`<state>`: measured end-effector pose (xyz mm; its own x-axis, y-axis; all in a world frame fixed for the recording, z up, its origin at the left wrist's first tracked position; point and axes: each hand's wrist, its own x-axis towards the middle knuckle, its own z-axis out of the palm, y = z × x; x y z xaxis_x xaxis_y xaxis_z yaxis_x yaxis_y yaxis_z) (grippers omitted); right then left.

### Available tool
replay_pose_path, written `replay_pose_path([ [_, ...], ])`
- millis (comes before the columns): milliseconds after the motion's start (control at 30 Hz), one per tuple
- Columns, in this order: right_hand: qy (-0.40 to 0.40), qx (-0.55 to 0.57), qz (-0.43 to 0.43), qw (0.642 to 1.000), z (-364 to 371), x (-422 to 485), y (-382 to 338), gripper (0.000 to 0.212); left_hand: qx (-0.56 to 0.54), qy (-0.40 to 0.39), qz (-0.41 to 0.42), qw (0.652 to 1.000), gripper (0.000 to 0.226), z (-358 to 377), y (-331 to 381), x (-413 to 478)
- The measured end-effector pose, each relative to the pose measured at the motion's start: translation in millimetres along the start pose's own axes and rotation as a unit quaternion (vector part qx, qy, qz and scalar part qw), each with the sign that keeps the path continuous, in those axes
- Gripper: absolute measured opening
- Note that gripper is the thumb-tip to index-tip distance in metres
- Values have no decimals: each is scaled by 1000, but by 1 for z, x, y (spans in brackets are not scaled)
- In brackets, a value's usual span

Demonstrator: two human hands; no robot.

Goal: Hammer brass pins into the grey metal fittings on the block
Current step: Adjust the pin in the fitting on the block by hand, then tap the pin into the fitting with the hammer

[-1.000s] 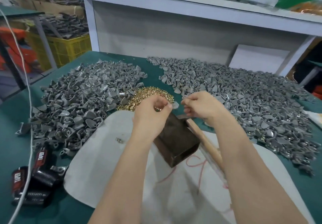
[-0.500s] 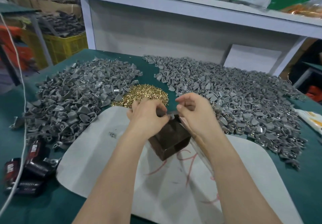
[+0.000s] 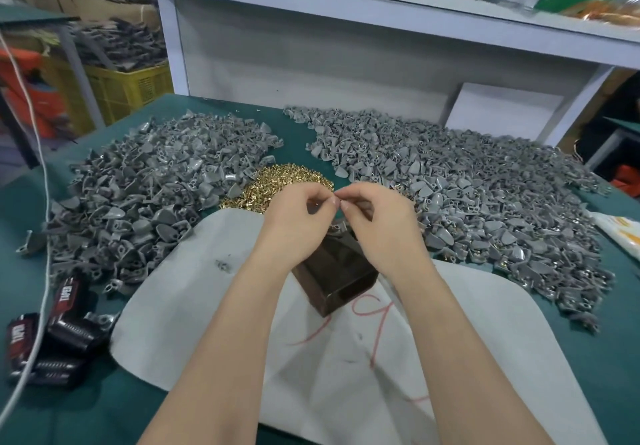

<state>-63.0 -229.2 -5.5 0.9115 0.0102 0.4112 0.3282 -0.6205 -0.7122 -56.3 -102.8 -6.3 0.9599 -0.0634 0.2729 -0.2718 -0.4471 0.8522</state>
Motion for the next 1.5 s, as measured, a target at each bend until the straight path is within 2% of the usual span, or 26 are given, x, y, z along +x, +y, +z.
replay_pose_path([
  [100, 39, 25, 22, 999, -1, 0, 4, 14, 9, 15, -9, 1000, 12, 0, -2, 1],
  [167, 57, 48, 75, 994, -2, 2, 8, 14, 24, 29, -19, 999, 13, -3, -4, 1],
  [233, 46, 120, 129, 983, -3, 2, 10, 14, 59, 15, -38, 997, 15, -5, -6, 1],
  [300, 31, 159, 142, 977, -5, 2, 10, 16, 115, -19, -54, 992, 11, -5, -7, -1],
  [433, 10, 84, 126, 988, -8, 3, 12, 19, 195, -37, -62, 978, 8, 0, -6, -2],
  [533, -19, 95, 140, 985, -6, 3, 11, 18, 215, -33, -60, 974, 9, 2, -7, -1],
  [600, -36, 55, 124, 990, -4, 2, 9, 14, 218, -31, -58, 974, 10, 2, -8, -2],
  [733, -47, -121, 36, 991, -2, 0, 7, 7, 220, -25, -51, 974, 12, 2, -9, -1],
  [867, -66, -196, 7, 978, 0, 0, 0, 9, 223, -22, -39, 974, 11, 3, -9, -1],
  [933, -83, -245, 3, 966, 1, 3, -6, 11, 229, -20, -35, 973, 6, 3, -9, 0],
  [1067, -120, -345, 2, 931, 6, 14, -19, 18, 254, -23, -24, 967, 13, 4, -7, 1],
  [1267, -139, -422, -23, 896, 9, 19, -29, 20, 287, -22, -25, 957, 16, 5, -5, 1],
  [1333, -154, -409, -28, 899, 8, 20, -29, 16, 285, -23, -27, 958, 15, 5, -5, 0],
  [1400, -172, -356, -11, 919, 2, 20, -23, 17, 266, -19, -26, 963, 13, 4, -7, 0],
  [1433, -166, -311, 11, 936, -5, 17, -18, 19, 251, -13, -28, 967, 11, 4, -7, -1],
  [1500, -97, -213, 84, 969, -23, 8, -6, 28, 228, 0, -29, 973, 9, 4, -8, -2],
])
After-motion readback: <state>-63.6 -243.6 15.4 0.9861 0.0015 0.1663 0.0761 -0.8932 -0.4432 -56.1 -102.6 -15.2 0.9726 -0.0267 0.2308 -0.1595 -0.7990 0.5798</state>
